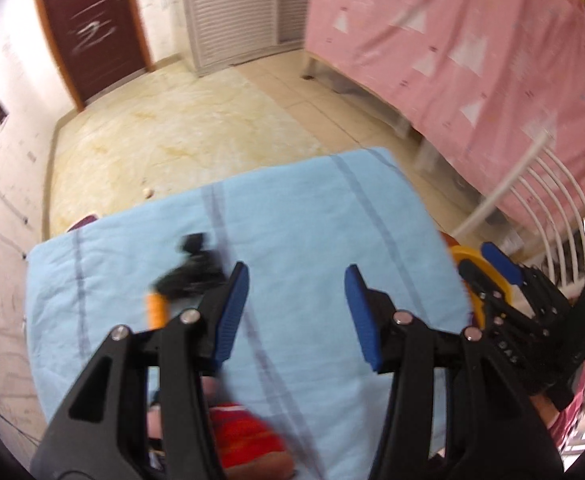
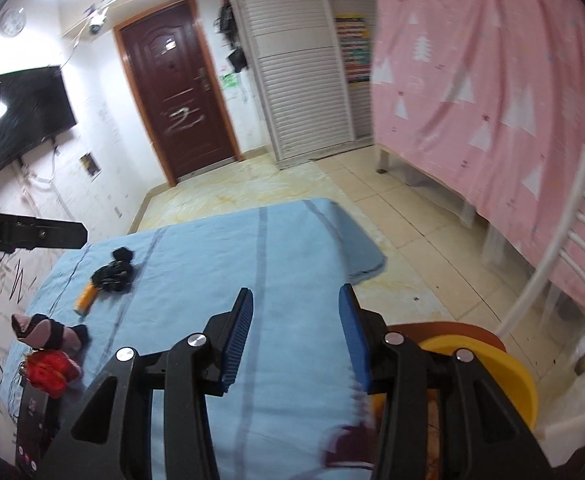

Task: Collect trash
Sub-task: 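Move both open tools back over the bed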

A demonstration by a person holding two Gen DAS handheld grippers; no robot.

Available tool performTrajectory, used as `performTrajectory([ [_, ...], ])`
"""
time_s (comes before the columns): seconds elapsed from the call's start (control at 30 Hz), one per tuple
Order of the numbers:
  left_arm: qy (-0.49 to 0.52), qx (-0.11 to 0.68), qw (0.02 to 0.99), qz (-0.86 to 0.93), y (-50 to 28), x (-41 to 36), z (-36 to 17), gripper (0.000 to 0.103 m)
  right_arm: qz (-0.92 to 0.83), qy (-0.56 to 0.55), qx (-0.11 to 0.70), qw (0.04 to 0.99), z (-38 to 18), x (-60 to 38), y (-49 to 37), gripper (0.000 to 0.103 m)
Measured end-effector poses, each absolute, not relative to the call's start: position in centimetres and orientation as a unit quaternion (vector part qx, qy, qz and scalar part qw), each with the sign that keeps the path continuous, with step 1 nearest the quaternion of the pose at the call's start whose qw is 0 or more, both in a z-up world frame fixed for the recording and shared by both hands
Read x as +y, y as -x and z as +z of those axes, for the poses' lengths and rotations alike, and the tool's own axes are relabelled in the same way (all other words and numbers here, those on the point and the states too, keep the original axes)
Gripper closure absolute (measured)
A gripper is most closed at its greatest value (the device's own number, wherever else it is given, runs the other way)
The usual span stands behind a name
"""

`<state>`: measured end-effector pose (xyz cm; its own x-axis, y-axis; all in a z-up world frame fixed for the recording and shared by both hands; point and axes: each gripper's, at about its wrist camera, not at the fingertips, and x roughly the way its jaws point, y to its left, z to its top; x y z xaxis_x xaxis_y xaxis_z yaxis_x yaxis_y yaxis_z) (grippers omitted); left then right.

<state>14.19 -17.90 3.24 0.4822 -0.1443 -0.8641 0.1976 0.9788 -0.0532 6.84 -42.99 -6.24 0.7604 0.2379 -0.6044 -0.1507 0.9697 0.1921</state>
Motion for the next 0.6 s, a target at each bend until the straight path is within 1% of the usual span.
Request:
performTrajectory([
  [0.27,0.008,0.499,0.864,-0.063,-14.0,-9.8,3.1,0.056,0.147,-0.015,0.344,0.927,-5.2,-35.0,-9.0,0.064],
  [0.6,0.044,0.516,0.854,-0.053,-13.6,-4.3,0.6,0.055,0.177,0.019,0.365,0.914,-5.7,-28.5,-10.6,0.064],
])
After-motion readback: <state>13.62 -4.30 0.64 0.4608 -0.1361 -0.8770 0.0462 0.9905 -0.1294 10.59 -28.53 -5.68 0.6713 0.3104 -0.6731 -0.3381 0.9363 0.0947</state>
